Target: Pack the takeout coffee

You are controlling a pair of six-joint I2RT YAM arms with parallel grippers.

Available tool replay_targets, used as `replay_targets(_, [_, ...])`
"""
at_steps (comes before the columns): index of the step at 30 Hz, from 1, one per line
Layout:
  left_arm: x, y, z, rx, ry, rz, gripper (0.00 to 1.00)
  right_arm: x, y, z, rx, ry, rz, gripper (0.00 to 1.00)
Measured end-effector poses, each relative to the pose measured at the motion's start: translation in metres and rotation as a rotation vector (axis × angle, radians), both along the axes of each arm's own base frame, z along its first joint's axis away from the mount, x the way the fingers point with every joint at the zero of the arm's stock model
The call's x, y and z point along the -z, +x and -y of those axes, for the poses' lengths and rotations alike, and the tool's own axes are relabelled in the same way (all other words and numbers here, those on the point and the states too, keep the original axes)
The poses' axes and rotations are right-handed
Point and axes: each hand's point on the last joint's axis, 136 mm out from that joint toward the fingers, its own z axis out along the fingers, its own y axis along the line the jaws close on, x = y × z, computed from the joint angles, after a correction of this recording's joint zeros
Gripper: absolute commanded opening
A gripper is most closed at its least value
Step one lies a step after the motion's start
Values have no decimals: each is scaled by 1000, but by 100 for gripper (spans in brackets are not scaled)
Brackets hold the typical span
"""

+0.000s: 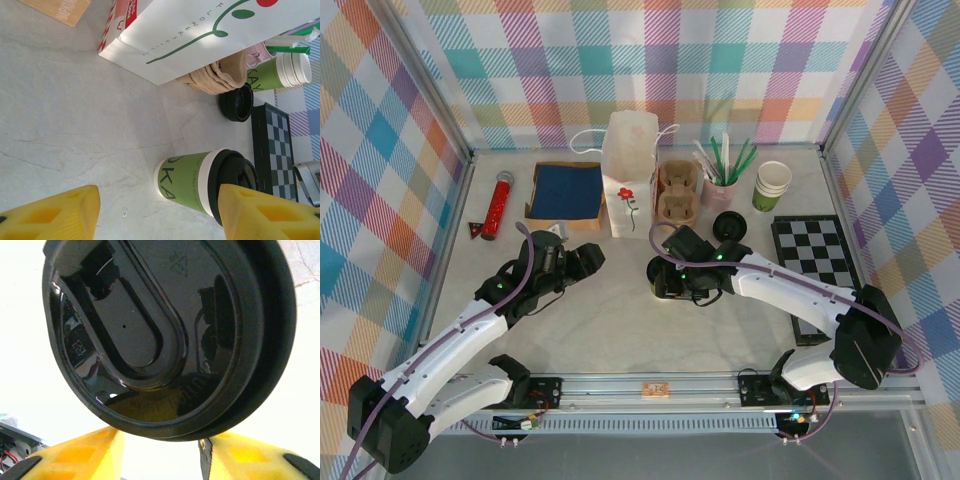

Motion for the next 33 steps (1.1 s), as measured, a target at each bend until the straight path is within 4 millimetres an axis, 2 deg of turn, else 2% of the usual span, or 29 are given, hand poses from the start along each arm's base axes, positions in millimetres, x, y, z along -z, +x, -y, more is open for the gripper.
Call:
replay_targets(10, [0,0,0,2,2,1,64,-11,7,-5,2,21,20,44])
replay_targets(20, [1,0,0,5,8,-1,64,-6,7,-3,8,6,7,45])
replay_targets(26, [10,1,2,21,29,-22,65,-7,-1,6,8,6,5,55])
replay_targets(33, [27,-2,19,90,48,-73,71,-30,-7,28,23,21,48,63])
